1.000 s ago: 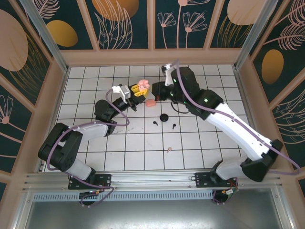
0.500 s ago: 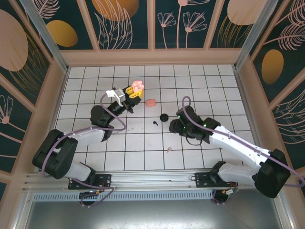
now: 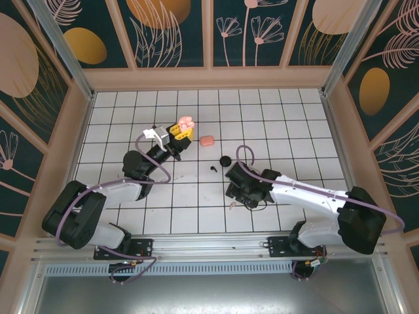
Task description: Insert the wireless bluetooth earbuds into the charging case
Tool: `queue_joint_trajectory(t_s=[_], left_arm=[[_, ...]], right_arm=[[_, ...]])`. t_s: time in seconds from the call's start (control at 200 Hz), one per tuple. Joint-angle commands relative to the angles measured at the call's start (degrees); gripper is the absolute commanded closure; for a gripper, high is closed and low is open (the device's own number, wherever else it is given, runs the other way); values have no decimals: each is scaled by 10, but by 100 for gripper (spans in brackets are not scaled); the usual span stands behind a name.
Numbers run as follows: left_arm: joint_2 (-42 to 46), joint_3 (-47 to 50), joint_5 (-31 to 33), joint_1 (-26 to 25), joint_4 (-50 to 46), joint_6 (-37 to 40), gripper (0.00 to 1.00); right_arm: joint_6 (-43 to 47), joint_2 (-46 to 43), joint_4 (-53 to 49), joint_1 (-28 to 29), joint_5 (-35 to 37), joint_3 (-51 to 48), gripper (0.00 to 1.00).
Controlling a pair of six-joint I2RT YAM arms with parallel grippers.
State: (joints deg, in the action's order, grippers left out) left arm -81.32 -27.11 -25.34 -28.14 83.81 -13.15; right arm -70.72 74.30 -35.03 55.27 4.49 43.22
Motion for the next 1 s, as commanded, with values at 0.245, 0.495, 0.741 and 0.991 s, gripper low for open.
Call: queue_joint_trajectory(t_s=[0.245,0.495,0.741,0.991], left_arm=[[21,14,3,0,39,-8,100],[23,18,-2,0,41,-10,100],[20,16,-5,0,43,-11,100],[14,13,-8,0,43,-12,100]], right_arm=[[-57,68,-16,19,-9,21,49],[-57,101,6,23,-21,24,51],[-51,119,19,23,-25,30,53],[-45,135,31,23,-27,34,57]])
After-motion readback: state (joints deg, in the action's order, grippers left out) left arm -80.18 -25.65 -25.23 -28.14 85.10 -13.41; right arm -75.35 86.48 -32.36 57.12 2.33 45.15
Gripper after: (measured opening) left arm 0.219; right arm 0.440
